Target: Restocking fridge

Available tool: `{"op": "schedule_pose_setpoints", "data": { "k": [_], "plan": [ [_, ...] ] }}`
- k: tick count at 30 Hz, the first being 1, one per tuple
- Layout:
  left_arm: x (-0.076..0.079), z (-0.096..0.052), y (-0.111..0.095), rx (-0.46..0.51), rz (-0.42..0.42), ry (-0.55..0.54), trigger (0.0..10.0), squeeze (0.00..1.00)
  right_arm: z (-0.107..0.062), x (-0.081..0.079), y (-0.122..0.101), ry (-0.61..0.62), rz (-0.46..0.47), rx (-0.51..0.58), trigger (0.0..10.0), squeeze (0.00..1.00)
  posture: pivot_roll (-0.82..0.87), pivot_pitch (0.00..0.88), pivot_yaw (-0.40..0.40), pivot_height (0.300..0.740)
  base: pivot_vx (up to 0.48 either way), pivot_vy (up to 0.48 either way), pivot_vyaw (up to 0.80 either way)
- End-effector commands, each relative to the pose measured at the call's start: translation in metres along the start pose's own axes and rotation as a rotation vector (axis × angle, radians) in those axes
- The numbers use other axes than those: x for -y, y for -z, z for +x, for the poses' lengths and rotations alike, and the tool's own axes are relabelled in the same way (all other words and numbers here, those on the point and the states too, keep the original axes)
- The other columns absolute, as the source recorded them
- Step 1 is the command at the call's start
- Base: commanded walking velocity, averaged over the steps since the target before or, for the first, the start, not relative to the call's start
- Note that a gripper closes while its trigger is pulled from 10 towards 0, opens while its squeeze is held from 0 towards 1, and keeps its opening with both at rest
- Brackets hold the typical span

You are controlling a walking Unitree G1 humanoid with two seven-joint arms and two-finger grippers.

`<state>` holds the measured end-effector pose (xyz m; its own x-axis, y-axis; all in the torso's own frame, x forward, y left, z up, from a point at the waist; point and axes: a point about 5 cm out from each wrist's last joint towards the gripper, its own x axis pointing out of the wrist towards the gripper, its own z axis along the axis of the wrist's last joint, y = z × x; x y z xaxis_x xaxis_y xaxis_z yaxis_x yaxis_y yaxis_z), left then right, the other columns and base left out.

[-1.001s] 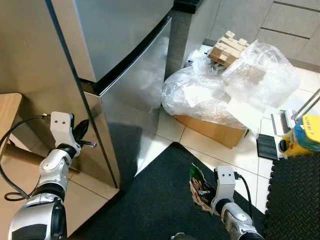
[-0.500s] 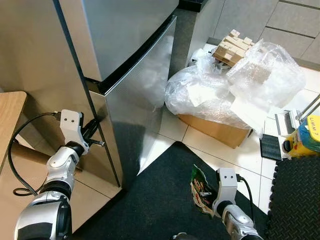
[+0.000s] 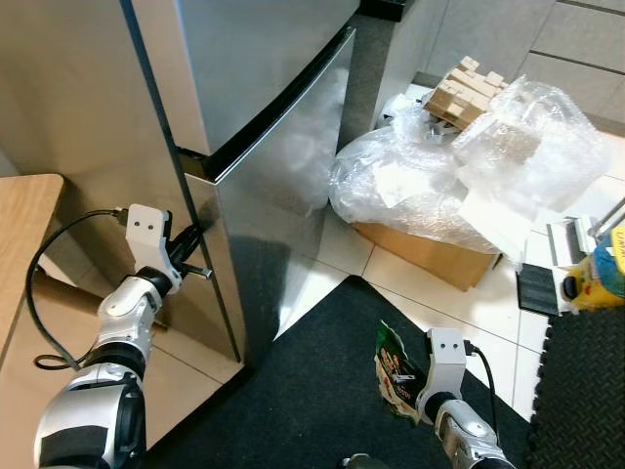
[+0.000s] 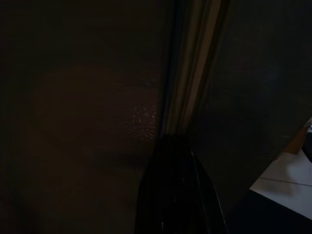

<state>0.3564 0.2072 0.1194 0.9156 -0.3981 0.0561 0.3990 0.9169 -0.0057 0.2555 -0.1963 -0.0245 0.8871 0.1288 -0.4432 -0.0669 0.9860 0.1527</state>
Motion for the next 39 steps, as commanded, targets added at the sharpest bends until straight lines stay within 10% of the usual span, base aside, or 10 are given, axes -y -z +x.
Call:
{"op": "schedule_pose_setpoints", "data": {
  "k": [1,39],
  "plan": [
    [0.032,0.017,0.002,-0.017,0.014,0.175,10.0,0.00,-0.002,0.003,-0.001,0.010,-0.001,0.020,10.0,0.00,-0.15,0.153,-0.009,0.740,0.000,0.000,0.00],
    [0.102,0.047,0.001,-0.003,-0.049,0.417,10.0,0.00,-0.012,0.010,0.015,0.039,0.010,-0.014,10.0,0.00,-0.17,0.152,0.017,0.740,0.000,0.000,0.00]
  ]
}}
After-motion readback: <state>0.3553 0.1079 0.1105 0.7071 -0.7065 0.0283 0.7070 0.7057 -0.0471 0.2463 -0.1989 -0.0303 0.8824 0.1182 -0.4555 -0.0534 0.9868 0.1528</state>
